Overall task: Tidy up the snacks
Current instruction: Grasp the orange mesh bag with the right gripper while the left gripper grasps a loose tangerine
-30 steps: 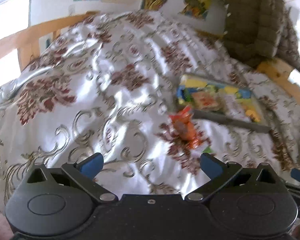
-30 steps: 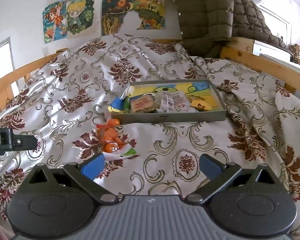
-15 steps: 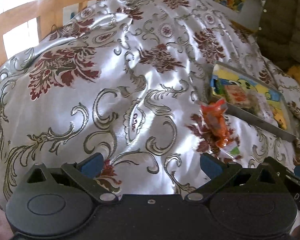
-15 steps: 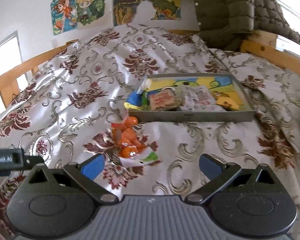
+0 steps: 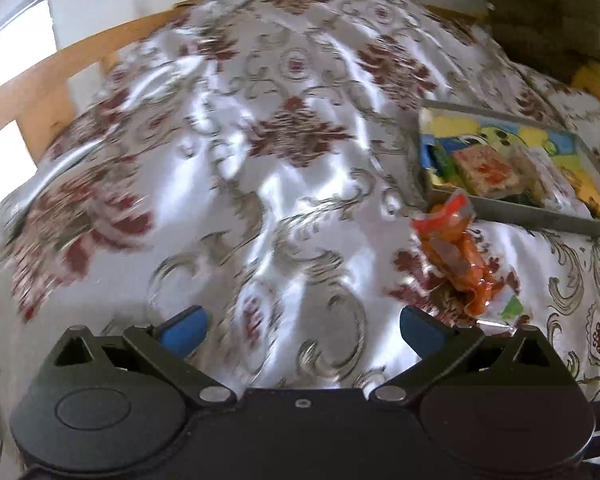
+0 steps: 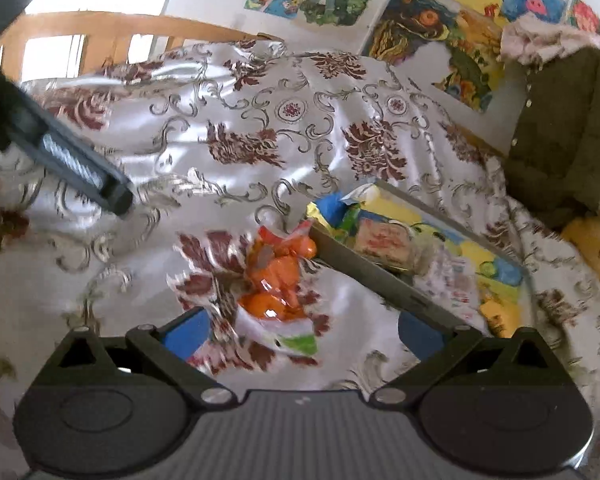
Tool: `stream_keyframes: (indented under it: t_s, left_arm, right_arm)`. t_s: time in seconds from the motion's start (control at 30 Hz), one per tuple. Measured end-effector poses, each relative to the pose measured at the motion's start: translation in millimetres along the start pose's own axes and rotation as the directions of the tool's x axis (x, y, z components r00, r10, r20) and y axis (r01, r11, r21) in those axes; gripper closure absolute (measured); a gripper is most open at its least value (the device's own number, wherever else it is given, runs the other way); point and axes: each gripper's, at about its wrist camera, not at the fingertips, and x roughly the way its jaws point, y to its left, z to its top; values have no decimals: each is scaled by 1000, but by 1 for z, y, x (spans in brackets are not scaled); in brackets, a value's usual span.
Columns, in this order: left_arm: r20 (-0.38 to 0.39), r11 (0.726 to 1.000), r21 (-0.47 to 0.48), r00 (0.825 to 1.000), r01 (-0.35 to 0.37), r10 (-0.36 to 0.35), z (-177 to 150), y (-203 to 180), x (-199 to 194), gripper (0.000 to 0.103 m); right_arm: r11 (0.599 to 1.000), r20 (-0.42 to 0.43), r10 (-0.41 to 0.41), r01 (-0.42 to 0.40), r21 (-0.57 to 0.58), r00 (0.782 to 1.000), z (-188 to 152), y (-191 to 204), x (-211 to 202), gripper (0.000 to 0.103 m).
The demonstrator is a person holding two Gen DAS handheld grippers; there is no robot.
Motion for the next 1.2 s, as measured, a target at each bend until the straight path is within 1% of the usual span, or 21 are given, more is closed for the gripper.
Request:
stream_keyframes:
  t_s: [0.1,0.23,0.33,0.43,0.5,0.57,0.63,0.67,0.73,0.8,0.87,0.97,1.07,1.1,1.2]
  left_arm:
    - [38,998,55,999,19,-22,13,-11,16,1]
    - [49,992,95,995,81,-86,31,-23,44,1]
    - [89,975,160,982,152,-168,48,-33,63,1]
    - [129,960,232,973,158,-191,64,-46,80,1]
    - [148,958,220,965,182,-217,70,-48,88,1]
    - [159,956,170,951,240,-267,71,-45,92,1]
    - [152,947,126,937,296,-314,70,-43,99,1]
    - [144,943,116,934,313,-328,69,-42,103,1]
    - [143,941,117,932,317,-332,68,-42,109,1]
    - [129,942,114,936,315,-328,68,-40,117,1]
    - [112,939,80,933,334,-342,66,-37,123,1]
    - [86,925,42,921,378,-380,66,-37,131,1]
    - [83,912,68,909,404,-409,67,-41,133,1]
    - [82,908,81,905,412,-418,67,-43,133,1]
    - [76,897,106,896,429,-438,67,-44,131,1]
  right_arm:
    - [1000,17,1,-1,-15,1000,4,1,10,0]
    - [998,9,-11,11,-60,1000,0,3,25,0]
    - [998,1,-22,22,-61,1000,-5,1,39,0]
    - [999,-17,-18,17,-40,1000,-6,-3,52,1]
    - [1000,-16,-4,4,-11,1000,-5,-6,56,1]
    - [1000,-17,15,-15,6,1000,-4,-8,61,1]
    - [1000,-24,25,-25,12,999,-3,-7,67,1]
    - [999,-30,31,-30,17,999,-2,-7,71,1]
    - [999,-37,39,-38,33,999,-1,-8,80,1]
    - [998,-50,45,-42,52,998,0,-8,90,2]
    - [998,-80,45,-40,56,996,1,-9,102,6]
    - [996,-101,45,-37,84,994,2,-13,114,10]
    - [991,-114,71,-57,118,991,3,-16,120,25]
    - [990,-122,81,-66,124,989,3,-17,120,34]
    - [995,-153,64,-50,91,986,4,-17,114,37]
